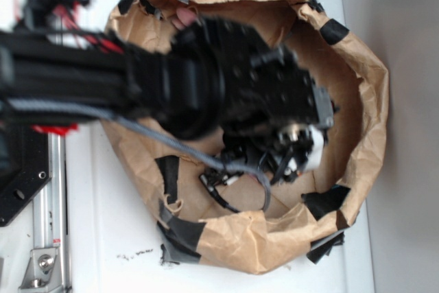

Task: Grab the black box.

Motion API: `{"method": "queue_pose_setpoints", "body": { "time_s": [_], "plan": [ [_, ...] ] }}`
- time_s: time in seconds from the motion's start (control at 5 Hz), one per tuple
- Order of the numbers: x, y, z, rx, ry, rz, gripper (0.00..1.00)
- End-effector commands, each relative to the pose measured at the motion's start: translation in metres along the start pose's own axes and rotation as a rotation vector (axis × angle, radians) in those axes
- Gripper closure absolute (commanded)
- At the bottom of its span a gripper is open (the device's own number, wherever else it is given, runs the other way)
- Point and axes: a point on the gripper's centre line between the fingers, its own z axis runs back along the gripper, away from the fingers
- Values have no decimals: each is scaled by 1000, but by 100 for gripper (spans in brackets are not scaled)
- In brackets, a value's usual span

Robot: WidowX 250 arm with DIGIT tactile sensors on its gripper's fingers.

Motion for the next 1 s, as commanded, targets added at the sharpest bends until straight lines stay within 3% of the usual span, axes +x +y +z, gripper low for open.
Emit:
{"method": "queue_pose_setpoints", "body": {
  "time_s": [0.0,0.2,0.4,0.6,0.8],
  "plan": [
    [20,-34,-7,63,35,-42,100],
    [-13,-16,49,133,-85,199,100],
    [-30,-17,99,203,-148,426,100],
    [-35,-31,150,100,-77,701,100],
    [-27,-34,195,37,-86,908,100]
  ]
}}
